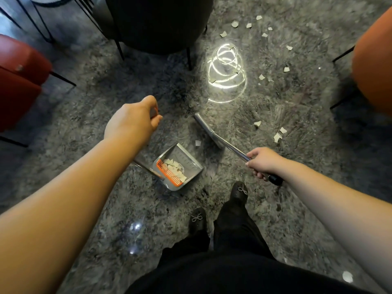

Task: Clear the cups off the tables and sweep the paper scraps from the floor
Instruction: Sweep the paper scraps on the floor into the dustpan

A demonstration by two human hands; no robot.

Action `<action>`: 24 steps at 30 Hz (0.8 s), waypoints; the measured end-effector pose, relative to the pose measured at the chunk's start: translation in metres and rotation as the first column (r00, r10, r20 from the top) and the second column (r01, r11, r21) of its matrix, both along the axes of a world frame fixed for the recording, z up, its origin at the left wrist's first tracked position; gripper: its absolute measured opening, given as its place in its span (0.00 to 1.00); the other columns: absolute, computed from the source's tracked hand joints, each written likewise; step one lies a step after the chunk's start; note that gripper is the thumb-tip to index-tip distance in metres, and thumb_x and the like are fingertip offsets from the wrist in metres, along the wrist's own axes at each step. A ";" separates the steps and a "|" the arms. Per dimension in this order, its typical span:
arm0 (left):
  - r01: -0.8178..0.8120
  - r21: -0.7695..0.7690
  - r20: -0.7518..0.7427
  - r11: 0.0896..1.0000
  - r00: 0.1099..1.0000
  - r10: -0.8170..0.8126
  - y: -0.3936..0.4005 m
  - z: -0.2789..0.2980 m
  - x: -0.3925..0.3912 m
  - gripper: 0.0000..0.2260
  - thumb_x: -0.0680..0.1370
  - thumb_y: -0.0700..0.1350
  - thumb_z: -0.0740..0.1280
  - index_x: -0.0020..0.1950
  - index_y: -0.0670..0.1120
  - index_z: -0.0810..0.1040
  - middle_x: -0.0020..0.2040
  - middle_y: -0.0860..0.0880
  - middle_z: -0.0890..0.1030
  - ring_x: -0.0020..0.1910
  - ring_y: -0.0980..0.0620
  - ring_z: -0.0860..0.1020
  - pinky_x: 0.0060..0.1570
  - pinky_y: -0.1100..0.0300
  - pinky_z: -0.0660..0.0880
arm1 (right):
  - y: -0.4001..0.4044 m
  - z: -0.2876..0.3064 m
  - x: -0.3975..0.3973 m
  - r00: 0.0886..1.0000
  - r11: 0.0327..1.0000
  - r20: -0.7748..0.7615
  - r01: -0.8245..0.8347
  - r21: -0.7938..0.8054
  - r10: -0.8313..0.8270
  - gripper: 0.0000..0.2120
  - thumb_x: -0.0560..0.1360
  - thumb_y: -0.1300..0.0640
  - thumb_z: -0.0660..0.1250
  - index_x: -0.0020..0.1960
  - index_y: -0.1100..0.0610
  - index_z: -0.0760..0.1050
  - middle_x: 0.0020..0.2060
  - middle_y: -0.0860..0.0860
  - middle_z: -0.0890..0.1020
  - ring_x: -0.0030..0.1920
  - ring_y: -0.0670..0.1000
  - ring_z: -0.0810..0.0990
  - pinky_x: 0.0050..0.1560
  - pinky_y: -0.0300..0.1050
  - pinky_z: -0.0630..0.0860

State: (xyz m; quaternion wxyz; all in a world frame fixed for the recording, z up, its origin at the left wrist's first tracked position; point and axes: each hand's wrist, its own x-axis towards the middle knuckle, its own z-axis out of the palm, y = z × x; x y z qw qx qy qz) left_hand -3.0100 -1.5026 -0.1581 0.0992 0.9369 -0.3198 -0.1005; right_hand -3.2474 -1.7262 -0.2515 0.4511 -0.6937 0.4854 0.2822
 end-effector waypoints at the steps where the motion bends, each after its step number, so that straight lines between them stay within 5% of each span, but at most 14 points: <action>1: 0.005 0.000 0.003 1.000 1.000 -0.005 -0.002 0.000 0.000 0.09 0.79 0.54 0.65 0.51 0.50 0.71 0.37 0.46 0.74 0.37 0.41 0.73 0.32 0.53 0.69 | -0.002 -0.004 0.006 0.999 0.999 -0.013 -0.038 -0.008 0.038 0.16 0.77 0.65 0.64 0.64 0.65 0.71 0.28 0.56 0.74 0.15 0.48 0.70 0.17 0.34 0.65; 9: -0.004 0.022 0.009 1.000 1.000 0.004 -0.013 -0.003 -0.012 0.08 0.80 0.55 0.64 0.48 0.52 0.68 0.35 0.48 0.73 0.35 0.42 0.73 0.30 0.54 0.68 | 0.008 -0.012 0.035 0.980 0.976 -0.045 -0.187 0.107 0.193 0.16 0.76 0.65 0.63 0.64 0.61 0.72 0.29 0.56 0.74 0.19 0.50 0.72 0.21 0.37 0.68; 14: -0.022 0.021 -0.013 1.000 1.000 0.023 -0.008 -0.001 -0.012 0.09 0.80 0.55 0.63 0.46 0.55 0.66 0.33 0.50 0.71 0.34 0.44 0.73 0.28 0.57 0.65 | 0.008 0.009 0.014 0.987 0.970 -0.027 -0.151 0.193 0.159 0.19 0.77 0.62 0.65 0.68 0.54 0.70 0.20 0.49 0.75 0.17 0.46 0.71 0.19 0.33 0.66; 24: 0.040 -0.077 -0.042 0.996 0.998 -0.044 -0.025 0.018 -0.010 0.08 0.79 0.54 0.66 0.50 0.52 0.71 0.34 0.51 0.73 0.35 0.46 0.74 0.32 0.56 0.70 | 0.011 0.034 -0.029 0.998 0.992 0.065 0.005 0.123 -0.014 0.15 0.77 0.62 0.65 0.64 0.55 0.73 0.19 0.49 0.74 0.17 0.46 0.71 0.19 0.36 0.66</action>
